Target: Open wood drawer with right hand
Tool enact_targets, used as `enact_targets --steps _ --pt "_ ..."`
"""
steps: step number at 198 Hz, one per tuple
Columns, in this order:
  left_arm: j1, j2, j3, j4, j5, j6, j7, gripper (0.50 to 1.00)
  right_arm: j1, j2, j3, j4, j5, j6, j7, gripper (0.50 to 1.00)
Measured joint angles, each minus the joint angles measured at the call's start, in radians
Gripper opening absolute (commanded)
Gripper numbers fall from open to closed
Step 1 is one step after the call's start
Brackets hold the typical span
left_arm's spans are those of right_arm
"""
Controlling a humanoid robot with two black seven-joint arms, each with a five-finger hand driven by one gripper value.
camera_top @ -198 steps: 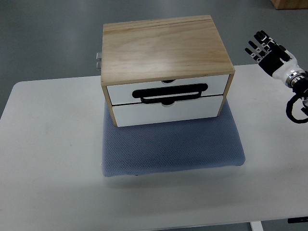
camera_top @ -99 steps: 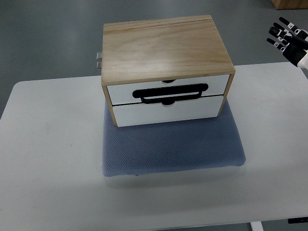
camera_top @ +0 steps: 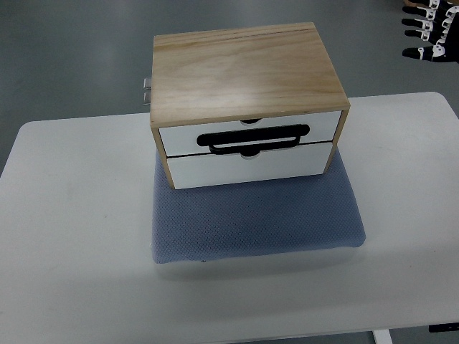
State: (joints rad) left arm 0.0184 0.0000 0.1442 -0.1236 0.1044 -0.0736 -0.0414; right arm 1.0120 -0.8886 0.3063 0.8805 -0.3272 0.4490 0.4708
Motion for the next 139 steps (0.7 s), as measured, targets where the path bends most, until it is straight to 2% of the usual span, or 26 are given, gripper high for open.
enact_targets --steps 24,42,106,139 --pt "0.0 0.0 0.0 0.0 0.0 0.0 0.0 1.0 0.048 -0.054 -0.085 0.069 -0.01 0.016 0.067 0.944" --pt "0.0 0.0 0.0 0.0 0.0 0.0 0.0 1.0 0.069 -0.086 -0.131 0.124 -0.026 0.02 0.093 0.944" --pt "0.0 0.0 0.0 0.0 0.0 0.0 0.0 1.0 0.164 -0.179 -0.268 0.477 -0.151 0.017 0.102 0.944" --pt "0.0 0.0 0.0 0.0 0.0 0.0 0.0 1.0 0.228 -0.178 -0.315 0.567 -0.211 0.018 0.101 0.944"
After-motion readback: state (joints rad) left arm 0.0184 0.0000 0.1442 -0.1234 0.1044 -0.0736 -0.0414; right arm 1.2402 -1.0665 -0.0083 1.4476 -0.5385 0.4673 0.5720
